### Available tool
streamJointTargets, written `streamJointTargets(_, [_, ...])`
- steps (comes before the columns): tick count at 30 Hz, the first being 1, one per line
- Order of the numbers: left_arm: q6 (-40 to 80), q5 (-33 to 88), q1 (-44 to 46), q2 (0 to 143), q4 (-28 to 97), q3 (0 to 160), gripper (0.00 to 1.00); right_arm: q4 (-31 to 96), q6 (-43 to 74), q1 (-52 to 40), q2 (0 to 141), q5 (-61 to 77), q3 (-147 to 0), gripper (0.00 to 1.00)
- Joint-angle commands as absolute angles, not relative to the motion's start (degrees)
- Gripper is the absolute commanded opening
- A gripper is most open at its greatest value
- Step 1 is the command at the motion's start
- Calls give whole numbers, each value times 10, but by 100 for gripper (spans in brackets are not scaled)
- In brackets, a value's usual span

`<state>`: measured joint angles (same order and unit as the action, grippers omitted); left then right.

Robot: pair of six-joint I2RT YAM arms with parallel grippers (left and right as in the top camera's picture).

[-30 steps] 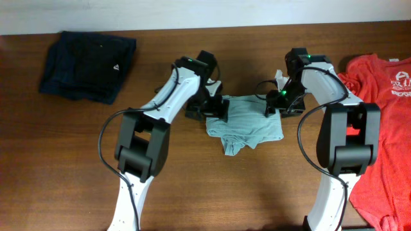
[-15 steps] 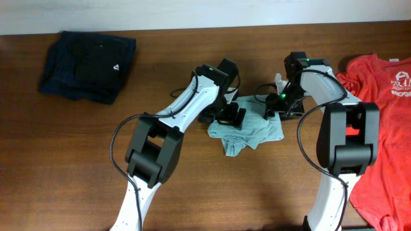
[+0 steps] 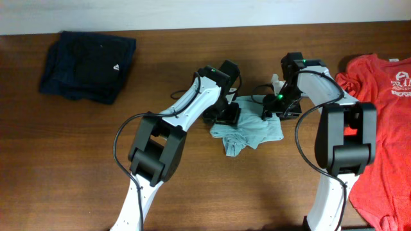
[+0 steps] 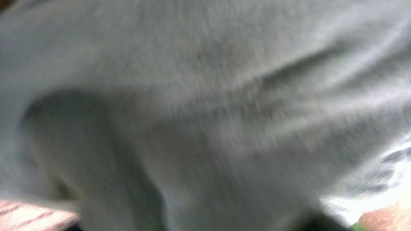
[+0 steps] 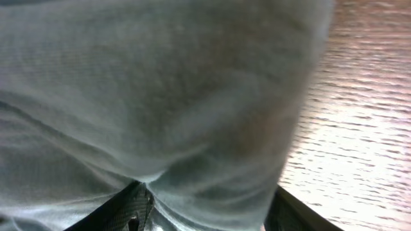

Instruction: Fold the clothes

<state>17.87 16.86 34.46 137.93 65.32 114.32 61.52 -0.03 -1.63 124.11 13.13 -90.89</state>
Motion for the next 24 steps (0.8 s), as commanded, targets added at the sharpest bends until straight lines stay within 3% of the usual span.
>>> streamJointTargets(1, [173,182,355,1424,645,1133,36,611,3,-22,1226,135,-905,60])
streamJointTargets(6, [173,181,355,1424,645,1133,3,608,3,-14,1226,150,-910,60])
streamJointTargets(7, [173,179,355,1424,645,1133,0,609,3,-11,1225,157,-914,60])
streamJointTargets(13, [173,103,354,1424,661,1150,1,641,-6,22,1190,184,-967,61])
streamJointTargets(20, [173,65,351,1424,719,1228,1,672,2,93,1100,184,-998,76])
streamJointTargets(24, [173,57,351,1424,734,1288,1,698,5,130,1084,184,-998,76])
